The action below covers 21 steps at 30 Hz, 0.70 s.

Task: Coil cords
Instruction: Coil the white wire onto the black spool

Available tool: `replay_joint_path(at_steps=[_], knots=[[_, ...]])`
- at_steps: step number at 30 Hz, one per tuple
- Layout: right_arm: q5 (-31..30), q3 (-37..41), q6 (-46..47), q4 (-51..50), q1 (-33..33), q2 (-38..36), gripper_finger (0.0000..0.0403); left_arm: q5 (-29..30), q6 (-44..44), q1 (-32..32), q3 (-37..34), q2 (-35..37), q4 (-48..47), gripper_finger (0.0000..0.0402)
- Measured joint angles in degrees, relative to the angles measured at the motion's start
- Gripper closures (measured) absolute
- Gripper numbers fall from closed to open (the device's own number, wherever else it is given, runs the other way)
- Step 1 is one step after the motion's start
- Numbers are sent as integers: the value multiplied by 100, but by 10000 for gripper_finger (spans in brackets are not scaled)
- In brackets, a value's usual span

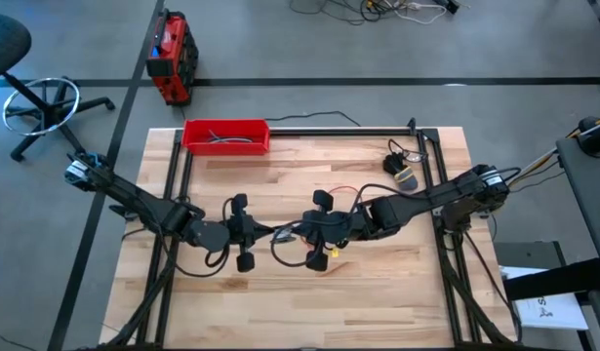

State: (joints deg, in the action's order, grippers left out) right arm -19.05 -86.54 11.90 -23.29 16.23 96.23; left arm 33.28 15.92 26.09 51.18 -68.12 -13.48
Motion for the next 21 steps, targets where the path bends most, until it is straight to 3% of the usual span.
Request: replay_joint_path(at_steps=[21], knots=[[154, 0, 7, 2, 2, 0, 403, -105, 1, 0, 35, 4, 42, 401]])
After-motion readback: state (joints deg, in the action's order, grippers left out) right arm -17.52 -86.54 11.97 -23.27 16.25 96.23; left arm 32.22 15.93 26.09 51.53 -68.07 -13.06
